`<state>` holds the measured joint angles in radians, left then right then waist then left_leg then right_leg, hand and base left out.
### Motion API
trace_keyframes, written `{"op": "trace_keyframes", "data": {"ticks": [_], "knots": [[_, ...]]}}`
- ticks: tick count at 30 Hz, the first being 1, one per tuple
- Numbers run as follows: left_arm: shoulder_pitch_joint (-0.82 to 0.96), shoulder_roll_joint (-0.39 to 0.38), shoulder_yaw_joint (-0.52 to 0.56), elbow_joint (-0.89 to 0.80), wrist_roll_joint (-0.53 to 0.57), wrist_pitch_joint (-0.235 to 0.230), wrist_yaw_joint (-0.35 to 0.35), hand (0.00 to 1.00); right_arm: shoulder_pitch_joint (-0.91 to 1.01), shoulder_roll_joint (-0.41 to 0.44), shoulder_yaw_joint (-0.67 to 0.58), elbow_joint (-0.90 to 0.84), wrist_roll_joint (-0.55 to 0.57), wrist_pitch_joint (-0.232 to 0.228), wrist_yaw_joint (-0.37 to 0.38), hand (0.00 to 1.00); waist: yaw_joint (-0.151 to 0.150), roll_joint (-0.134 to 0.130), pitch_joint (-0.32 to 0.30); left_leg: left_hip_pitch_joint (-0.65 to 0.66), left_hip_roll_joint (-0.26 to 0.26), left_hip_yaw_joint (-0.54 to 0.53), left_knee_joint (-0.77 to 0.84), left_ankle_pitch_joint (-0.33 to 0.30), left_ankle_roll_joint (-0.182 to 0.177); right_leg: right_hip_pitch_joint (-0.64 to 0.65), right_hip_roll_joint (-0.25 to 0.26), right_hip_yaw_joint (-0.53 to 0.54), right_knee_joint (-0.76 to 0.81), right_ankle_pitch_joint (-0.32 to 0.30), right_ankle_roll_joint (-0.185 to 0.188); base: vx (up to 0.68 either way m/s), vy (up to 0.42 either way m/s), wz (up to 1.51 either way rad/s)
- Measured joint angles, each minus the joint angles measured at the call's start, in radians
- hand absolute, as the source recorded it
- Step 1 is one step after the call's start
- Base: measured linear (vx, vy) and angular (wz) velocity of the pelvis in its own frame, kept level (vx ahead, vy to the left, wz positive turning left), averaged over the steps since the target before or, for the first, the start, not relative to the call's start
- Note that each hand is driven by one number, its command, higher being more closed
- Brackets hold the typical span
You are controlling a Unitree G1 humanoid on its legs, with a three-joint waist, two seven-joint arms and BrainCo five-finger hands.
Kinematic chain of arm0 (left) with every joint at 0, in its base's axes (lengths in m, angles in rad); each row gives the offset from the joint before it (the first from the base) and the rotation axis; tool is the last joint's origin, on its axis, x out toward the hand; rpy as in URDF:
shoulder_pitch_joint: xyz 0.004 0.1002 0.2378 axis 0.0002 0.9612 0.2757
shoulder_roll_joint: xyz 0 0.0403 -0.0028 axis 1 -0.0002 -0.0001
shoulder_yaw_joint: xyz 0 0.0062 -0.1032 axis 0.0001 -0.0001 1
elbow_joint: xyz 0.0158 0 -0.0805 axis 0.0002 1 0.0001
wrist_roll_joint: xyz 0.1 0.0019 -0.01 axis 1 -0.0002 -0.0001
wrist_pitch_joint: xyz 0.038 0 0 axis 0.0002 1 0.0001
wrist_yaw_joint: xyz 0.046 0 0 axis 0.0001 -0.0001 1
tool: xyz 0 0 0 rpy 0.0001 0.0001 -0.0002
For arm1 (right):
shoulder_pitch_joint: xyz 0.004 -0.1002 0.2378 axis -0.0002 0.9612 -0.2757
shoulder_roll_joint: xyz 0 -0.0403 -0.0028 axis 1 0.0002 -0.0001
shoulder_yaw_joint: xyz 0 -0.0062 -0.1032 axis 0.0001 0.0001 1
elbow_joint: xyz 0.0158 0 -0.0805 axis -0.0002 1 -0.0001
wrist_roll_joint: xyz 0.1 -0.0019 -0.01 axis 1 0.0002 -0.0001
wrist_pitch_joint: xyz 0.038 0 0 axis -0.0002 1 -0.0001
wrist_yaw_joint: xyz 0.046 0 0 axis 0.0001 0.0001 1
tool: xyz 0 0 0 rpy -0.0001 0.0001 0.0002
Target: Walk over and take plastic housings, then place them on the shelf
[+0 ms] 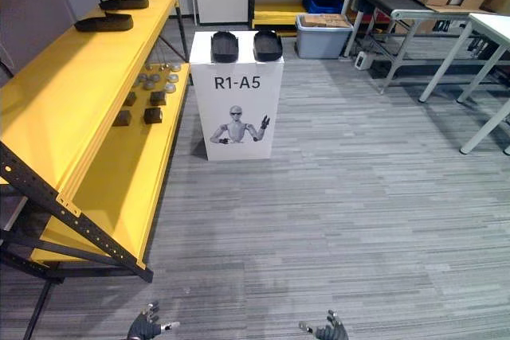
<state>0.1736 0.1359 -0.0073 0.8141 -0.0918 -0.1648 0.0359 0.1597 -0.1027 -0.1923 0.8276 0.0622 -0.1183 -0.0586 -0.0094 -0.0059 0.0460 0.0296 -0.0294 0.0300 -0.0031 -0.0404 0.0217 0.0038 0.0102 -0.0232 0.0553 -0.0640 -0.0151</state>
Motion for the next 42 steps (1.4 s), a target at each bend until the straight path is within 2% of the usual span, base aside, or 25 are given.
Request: {"op": "trace_keyframes", "data": {"ticks": [9, 25, 29, 32, 35, 36, 37, 38, 39, 41, 42], "knots": [[0.034, 0.001, 0.001, -0.102, 0.038, -0.009, -0.025, 0.00, 0.002, -0.018, 0.017, -0.033, -0.070, -0.008, 0.041, 0.00, 0.000, 0.000, 0.009, 0.025, 0.001, 0.003, -0.010, -0.010, -0.016, 0.032, 0.000, 0.002, -0.029, -0.002, 0.007, 0.00, 0.000, 0.00], [0.031, -0.004, 0.046, -0.062, 0.038, -0.007, 0.004, 0.00, -0.011, -0.020, -0.006, -0.032, -0.052, -0.007, 0.018, 0.00, -0.003, 0.006, 0.005, 0.031, 0.006, 0.028, 0.004, -0.026, -0.039, 0.031, 0.000, 0.017, -0.010, -0.021, 0.037, -0.01, 0.003, -0.03], [0.026, -0.005, 0.059, -0.046, 0.037, -0.006, 0.009, 0.00, -0.016, -0.020, -0.006, -0.031, -0.038, -0.006, 0.000, 0.00, -0.002, 0.007, 0.006, 0.019, 0.006, 0.030, 0.011, -0.031, -0.037, 0.022, 0.001, 0.018, -0.011, -0.020, 0.037, 0.00, 0.000, 0.00], [0.021, -0.005, 0.059, -0.046, 0.035, -0.006, 0.017, 0.00, -0.038, -0.020, -0.007, -0.031, -0.037, -0.005, -0.003, 0.00, -0.001, 0.008, 0.006, -0.024, 0.006, 0.036, 0.047, -0.049, -0.021, -0.006, 0.001, 0.023, -0.010, -0.016, 0.030, -0.03, 0.013, -0.06], [0.018, -0.009, 0.059, -0.047, 0.035, -0.006, 0.024, 0.00, -0.066, -0.021, -0.036, -0.028, -0.036, -0.004, -0.012, 0.00, 0.003, 0.024, 0.015, -0.066, 0.009, 0.045, 0.135, -0.105, -0.004, -0.016, 0.000, 0.034, 0.002, -0.018, 0.033, 0.00, 0.044, -0.13], [0.015, -0.013, 0.059, -0.052, 0.034, -0.007, 0.025, 0.00, -0.086, -0.027, -0.045, -0.025, -0.034, -0.004, -0.021, 0.00, 0.004, 0.040, 0.025, -0.094, 0.014, 0.050, 0.187, -0.147, 0.000, -0.048, 0.000, 0.035, 0.064, -0.054, 0.071, -0.01, 0.065, -0.14], [0.012, -0.015, 0.059, -0.055, 0.033, -0.006, 0.025, 0.00, -0.092, -0.032, -0.044, -0.025, -0.033, -0.004, -0.023, 0.00, 0.003, 0.047, 0.032, -0.106, 0.013, 0.052, 0.210, -0.163, 0.005, -0.076, -0.003, 0.034, 0.122, -0.082, 0.087, -0.02, 0.111, -0.13], [0.000, -0.016, 0.058, -0.056, 0.025, -0.006, 0.025, 0.00, -0.108, -0.039, -0.044, -0.024, -0.032, -0.003, -0.024, 0.00, 0.004, 0.053, 0.046, -0.111, 0.004, 0.052, 0.232, -0.182, 0.024, -0.148, -0.019, 0.016, 0.285, -0.132, 0.119, 0.00, 0.096, 0.04], [-0.017, -0.016, 0.057, -0.056, 0.015, -0.005, 0.026, 0.00, -0.113, -0.042, -0.043, -0.024, -0.032, -0.002, -0.027, 0.00, -0.001, 0.051, 0.067, -0.089, -0.012, 0.041, 0.234, -0.191, 0.035, -0.251, -0.050, -0.030, 0.501, -0.158, 0.129, 0.07, 0.118, 0.14], [-0.033, -0.006, 0.054, -0.055, 0.014, -0.002, 0.038, 0.00, -0.111, -0.043, -0.040, -0.022, -0.031, 0.003, -0.031, 0.00, -0.004, 0.045, 0.090, -0.051, -0.027, 0.023, 0.235, -0.207, 0.057, -0.337, -0.096, -0.101, 0.655, -0.188, 0.118, 0.17, 0.072, 0.24], [-0.039, -0.003, 0.050, -0.055, 0.011, 0.000, 0.043, 0.00, -0.115, -0.047, -0.039, -0.022, -0.031, 0.008, -0.032, 0.00, -0.003, 0.046, 0.101, -0.028, -0.024, 0.018, 0.232, -0.215, 0.070, -0.361, -0.101, -0.127, 0.643, -0.188, 0.118, 0.30, 0.008, 0.31]]}}
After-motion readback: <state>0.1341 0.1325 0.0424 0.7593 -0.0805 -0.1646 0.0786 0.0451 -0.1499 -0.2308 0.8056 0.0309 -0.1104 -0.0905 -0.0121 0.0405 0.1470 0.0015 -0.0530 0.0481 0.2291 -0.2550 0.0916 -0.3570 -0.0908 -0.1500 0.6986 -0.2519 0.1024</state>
